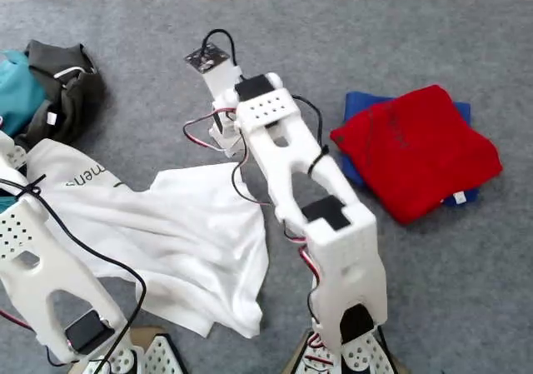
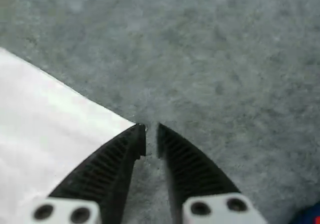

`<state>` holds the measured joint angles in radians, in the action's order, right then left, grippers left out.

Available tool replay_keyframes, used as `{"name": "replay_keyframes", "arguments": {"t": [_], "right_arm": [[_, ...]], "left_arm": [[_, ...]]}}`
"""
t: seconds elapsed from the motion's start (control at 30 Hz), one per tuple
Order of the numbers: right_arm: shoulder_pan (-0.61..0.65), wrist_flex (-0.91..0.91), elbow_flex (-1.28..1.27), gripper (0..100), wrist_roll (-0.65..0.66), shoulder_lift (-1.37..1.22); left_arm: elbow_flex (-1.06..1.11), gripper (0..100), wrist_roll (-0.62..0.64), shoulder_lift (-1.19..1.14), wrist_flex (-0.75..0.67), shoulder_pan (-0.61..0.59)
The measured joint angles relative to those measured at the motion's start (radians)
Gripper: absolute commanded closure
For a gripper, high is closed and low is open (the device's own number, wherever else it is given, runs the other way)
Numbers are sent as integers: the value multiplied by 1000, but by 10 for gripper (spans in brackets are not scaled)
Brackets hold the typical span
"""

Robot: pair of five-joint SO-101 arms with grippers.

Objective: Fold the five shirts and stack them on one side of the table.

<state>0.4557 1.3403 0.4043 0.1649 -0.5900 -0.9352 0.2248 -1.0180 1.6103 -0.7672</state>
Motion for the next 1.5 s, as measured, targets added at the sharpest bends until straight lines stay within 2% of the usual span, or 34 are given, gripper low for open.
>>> {"name": "replay_keyframes", "arguments": {"t": [0.1,0.3,0.37,0.53,0.67,0.87,1.1,1.4,1.5], "right_arm": [[8,127,138,675,-60,-92],[77,290,384,802,-83,-288],[91,316,463,814,-83,-353],[89,394,661,731,-83,-488],[71,414,756,691,-83,-497],[64,416,720,691,-92,-476],[64,414,583,691,-218,-460],[64,400,575,694,-229,-460],[64,400,575,782,-229,-460]], "left_arm": [[0,971,0,0,-2,5],[0,971,0,0,-2,5],[0,971,0,0,-2,5],[0,971,0,0,-2,5],[0,971,0,0,-2,5],[0,971,0,0,-2,5],[0,971,0,0,-2,5],[0,971,0,0,-2,5],[0,971,0,0,-2,5]]}}
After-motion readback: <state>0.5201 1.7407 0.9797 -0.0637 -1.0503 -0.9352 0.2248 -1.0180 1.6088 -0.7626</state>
